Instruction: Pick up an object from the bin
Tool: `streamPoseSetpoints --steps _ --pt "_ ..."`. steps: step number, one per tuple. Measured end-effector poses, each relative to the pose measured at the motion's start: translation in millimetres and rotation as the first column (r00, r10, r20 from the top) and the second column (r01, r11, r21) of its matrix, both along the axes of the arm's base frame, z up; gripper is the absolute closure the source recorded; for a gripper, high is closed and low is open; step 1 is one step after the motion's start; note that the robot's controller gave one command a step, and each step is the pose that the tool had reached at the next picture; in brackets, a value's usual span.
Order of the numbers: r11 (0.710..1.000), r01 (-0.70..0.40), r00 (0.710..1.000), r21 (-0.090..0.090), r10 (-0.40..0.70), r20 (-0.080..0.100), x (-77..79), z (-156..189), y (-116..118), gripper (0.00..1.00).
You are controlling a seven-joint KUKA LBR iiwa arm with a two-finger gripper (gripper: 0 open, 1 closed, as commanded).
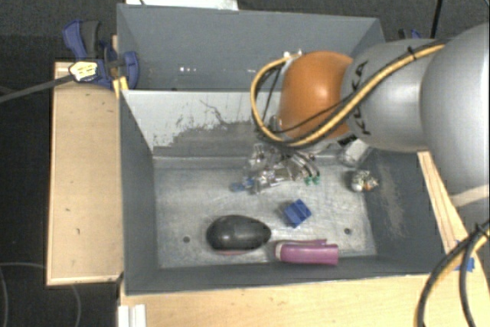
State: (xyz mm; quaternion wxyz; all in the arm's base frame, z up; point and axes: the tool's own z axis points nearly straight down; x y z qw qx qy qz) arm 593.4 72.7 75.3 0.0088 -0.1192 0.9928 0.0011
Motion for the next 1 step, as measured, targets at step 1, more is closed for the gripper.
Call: streamPoseSetpoints --steps 1 --pt "0.987 -0.159 0.987 -0.005 0.159 -0.006 -29.1 182.1 -13.4 1.00"
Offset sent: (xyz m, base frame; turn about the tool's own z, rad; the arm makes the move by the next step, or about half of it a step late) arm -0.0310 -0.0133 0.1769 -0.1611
